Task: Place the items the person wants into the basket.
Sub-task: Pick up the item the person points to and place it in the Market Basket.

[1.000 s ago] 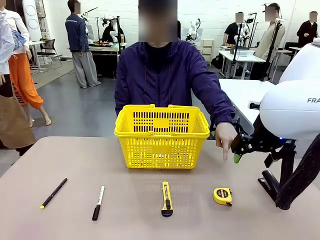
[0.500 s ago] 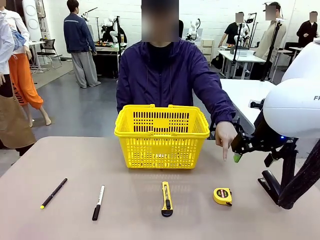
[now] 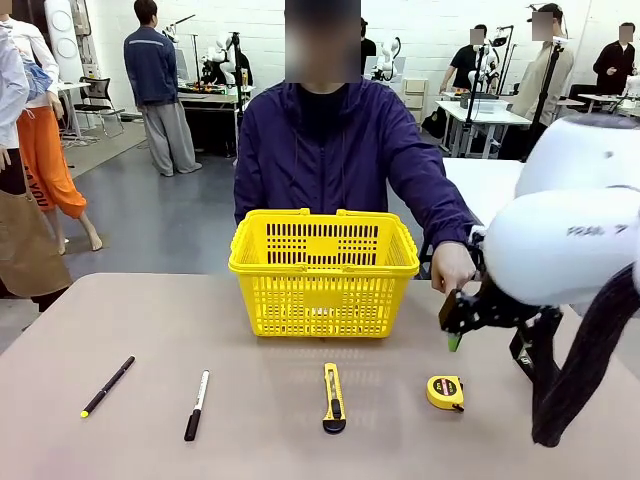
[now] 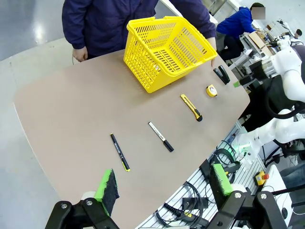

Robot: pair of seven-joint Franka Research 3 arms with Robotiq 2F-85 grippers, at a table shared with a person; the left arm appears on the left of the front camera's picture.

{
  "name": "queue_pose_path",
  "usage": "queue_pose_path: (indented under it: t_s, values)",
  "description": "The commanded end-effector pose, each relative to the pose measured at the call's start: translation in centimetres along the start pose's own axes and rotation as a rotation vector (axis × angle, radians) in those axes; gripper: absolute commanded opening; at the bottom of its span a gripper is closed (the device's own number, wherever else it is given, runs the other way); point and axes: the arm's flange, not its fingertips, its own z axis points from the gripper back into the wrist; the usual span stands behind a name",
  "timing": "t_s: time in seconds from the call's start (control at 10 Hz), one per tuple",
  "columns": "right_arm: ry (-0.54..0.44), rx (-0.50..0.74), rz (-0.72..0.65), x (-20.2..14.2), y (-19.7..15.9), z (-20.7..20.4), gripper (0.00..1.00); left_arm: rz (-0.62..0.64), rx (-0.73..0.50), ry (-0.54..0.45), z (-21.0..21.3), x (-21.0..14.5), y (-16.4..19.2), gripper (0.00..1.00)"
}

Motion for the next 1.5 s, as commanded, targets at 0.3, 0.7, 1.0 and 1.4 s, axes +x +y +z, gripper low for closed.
queue_pose_path:
  t_s: [0.3, 0.7, 1.0, 1.4]
  values:
    - [0.051, -0.085, -0.027, 0.2, 2.4, -6.6, 1.0, -0.003, -0.007, -0.012, 0.0, 0.2, 0.0, 1.0]
    - [0.034, -0.096, -0.084, 1.4, 2.8, -9.6, 1.0, -0.003, -0.007, -0.012, 0.0, 0.2, 0.0, 1.0]
    - [0.029, -0.088, -0.1, 2.2, 2.8, -11.3, 1.0, -0.003, -0.007, -0.012, 0.0, 0.2, 0.0, 1.0]
    - [0.07, -0.09, -0.074, 2.0, 4.0, -12.6, 1.0, -0.003, -0.007, -0.012, 0.0, 0.2, 0.0, 1.0]
